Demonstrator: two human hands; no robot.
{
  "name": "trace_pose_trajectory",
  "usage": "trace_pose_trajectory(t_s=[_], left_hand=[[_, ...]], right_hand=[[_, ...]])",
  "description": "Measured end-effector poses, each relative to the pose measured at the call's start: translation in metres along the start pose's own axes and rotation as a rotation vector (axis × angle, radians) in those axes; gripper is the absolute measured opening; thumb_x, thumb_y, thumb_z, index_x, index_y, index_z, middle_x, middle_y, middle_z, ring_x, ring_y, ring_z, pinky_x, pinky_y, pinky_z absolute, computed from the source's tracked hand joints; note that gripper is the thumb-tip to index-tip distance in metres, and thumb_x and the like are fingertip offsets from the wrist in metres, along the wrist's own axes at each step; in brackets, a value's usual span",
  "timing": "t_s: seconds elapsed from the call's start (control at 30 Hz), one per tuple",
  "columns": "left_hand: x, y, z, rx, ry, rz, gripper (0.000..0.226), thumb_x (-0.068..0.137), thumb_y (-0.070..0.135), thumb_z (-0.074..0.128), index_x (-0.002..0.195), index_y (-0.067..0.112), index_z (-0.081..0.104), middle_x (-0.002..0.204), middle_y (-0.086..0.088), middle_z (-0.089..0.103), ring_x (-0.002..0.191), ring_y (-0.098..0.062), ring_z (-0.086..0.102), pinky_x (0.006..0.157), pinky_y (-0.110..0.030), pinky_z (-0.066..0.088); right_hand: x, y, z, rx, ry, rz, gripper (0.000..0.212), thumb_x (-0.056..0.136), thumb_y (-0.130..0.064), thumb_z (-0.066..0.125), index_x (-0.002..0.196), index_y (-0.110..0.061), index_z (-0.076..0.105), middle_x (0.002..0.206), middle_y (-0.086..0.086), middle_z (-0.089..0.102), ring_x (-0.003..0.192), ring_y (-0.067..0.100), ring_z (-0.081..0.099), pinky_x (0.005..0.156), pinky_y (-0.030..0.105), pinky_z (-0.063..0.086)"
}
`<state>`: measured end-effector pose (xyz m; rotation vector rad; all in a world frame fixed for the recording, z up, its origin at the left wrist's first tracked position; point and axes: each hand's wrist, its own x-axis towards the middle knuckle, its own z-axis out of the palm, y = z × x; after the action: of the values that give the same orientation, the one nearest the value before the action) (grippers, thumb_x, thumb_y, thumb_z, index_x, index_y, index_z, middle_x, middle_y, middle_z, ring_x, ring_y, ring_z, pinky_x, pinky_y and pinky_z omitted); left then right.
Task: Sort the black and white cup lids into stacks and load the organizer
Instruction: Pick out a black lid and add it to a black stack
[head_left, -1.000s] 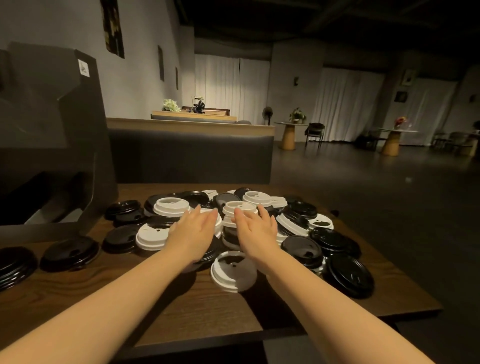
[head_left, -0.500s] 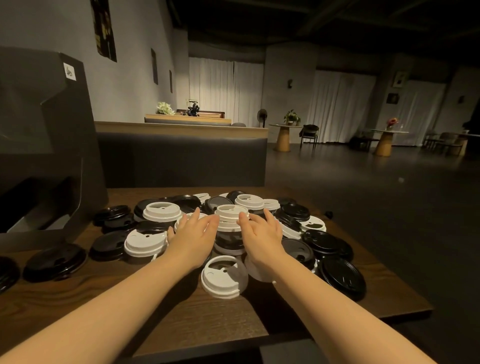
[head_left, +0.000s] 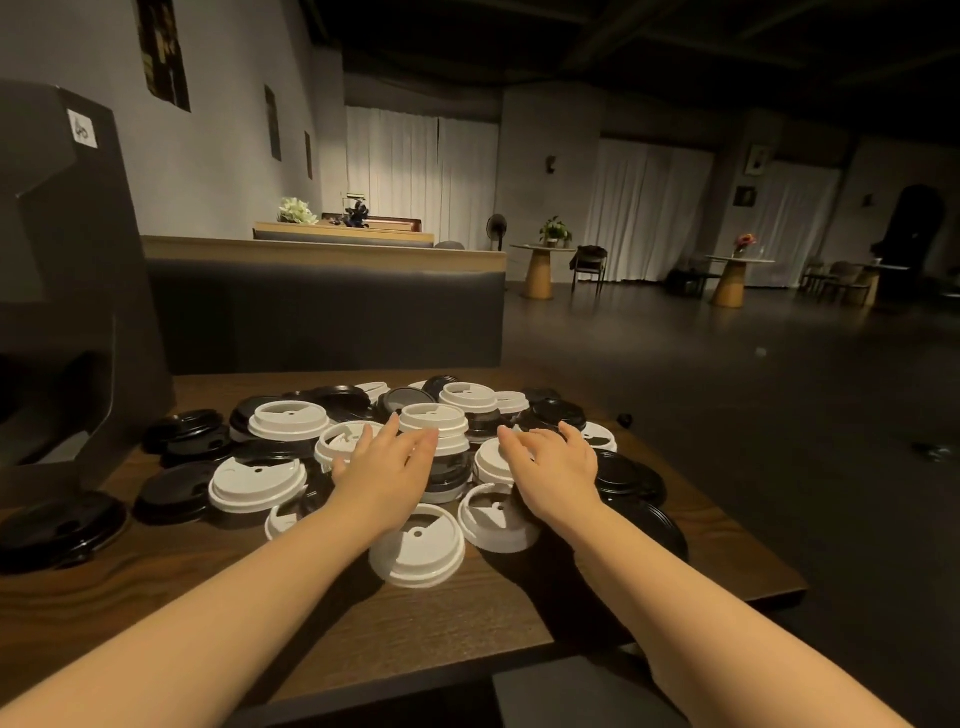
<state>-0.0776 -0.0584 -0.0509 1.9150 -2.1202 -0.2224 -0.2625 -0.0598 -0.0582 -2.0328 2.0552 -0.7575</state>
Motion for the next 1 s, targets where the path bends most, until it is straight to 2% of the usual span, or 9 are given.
trace_pose_trajectory(t_s=[0.1,0.23,0.37,0.47,0.6,0.67,0.73,0.83,1.0], left_hand=[[0.001,0.01,0.007,-0.062,-0.016,0.028,0.046,0.104,0.032,0.016,0.147,0.028,0.031,0.162,-0.004,0.006,0.148,-0.033,-0.003,0.114,-0.062,0.008],[-0.005,0.022,0.012,-0.209,0.015,0.036,0.051,0.1,0.052,0.016,0.142,0.036,0.042,0.162,0.001,0.011,0.149,-0.027,-0.001,0.117,-0.057,0.003],[-0.008,0.03,0.02,-0.195,0.011,0.044,0.05,0.1,0.053,0.019,0.141,0.037,0.043,0.162,0.001,0.011,0.149,-0.025,0.0,0.117,-0.055,0.004],[-0.01,0.036,0.026,-0.207,0.02,0.053,0.048,0.1,0.051,0.021,0.139,0.036,0.046,0.161,-0.001,0.014,0.149,-0.024,0.003,0.117,-0.056,0.006],[-0.016,0.042,0.03,-0.217,0.023,0.079,0.046,0.101,0.049,0.024,0.138,0.033,0.047,0.161,-0.001,0.017,0.149,-0.022,0.007,0.117,-0.056,0.009],[-0.016,0.042,0.03,-0.265,0.049,0.107,0.046,0.101,0.048,0.027,0.137,0.031,0.048,0.159,-0.001,0.022,0.148,-0.019,0.01,0.117,-0.054,0.012],[-0.014,0.043,0.028,-0.394,0.069,0.142,0.047,0.1,0.048,0.033,0.138,0.025,0.048,0.156,-0.001,0.03,0.146,-0.018,0.021,0.117,-0.048,0.022],[-0.015,0.048,0.024,-0.642,0.026,0.124,0.056,0.096,0.042,0.049,0.146,0.019,0.036,0.151,-0.003,0.039,0.137,-0.018,0.038,0.108,-0.035,0.035],[-0.016,0.051,0.026,-0.806,-0.022,0.031,0.069,0.089,0.026,0.067,0.148,0.019,0.032,0.146,-0.01,0.044,0.133,-0.022,0.045,0.102,-0.034,0.042]], right_hand=[[-0.002,0.01,-0.003,-0.028,-0.002,0.046,0.065,0.092,-0.066,0.023,0.139,-0.029,0.046,0.147,-0.003,0.042,0.143,0.024,0.017,0.114,0.045,0.011],[-0.009,0.02,-0.012,-0.112,-0.042,0.045,0.076,0.085,-0.073,0.033,0.145,-0.026,0.036,0.15,0.001,0.037,0.142,0.027,0.02,0.113,0.045,0.016],[-0.018,0.034,-0.015,-0.165,-0.054,0.053,0.092,0.075,-0.08,0.044,0.147,-0.026,0.029,0.151,0.005,0.033,0.141,0.028,0.02,0.114,0.045,0.013],[-0.022,0.042,-0.009,-0.166,-0.046,0.062,0.093,0.073,-0.077,0.052,0.147,-0.027,0.027,0.15,0.006,0.035,0.14,0.028,0.024,0.115,0.046,0.01],[-0.026,0.045,-0.004,-0.037,0.046,0.012,0.096,0.071,-0.069,0.064,0.147,-0.025,0.026,0.143,-0.001,0.045,0.135,0.021,0.034,0.115,0.044,0.013],[-0.028,0.044,-0.004,0.072,0.105,-0.053,0.1,0.068,-0.064,0.071,0.147,-0.023,0.026,0.142,-0.003,0.046,0.134,0.019,0.038,0.114,0.042,0.025],[-0.031,0.041,-0.005,0.194,0.129,-0.106,0.105,0.065,-0.059,0.076,0.149,-0.022,0.024,0.145,-0.003,0.044,0.135,0.019,0.038,0.111,0.04,0.033],[-0.034,0.036,-0.002,0.319,0.084,-0.163,0.108,0.066,-0.05,0.08,0.15,-0.024,0.017,0.146,-0.005,0.041,0.135,0.015,0.037,0.108,0.033,0.035],[-0.036,0.032,0.003,0.425,0.023,-0.206,0.108,0.071,-0.041,0.079,0.151,-0.028,0.007,0.15,-0.012,0.035,0.137,0.01,0.033,0.106,0.027,0.033]])
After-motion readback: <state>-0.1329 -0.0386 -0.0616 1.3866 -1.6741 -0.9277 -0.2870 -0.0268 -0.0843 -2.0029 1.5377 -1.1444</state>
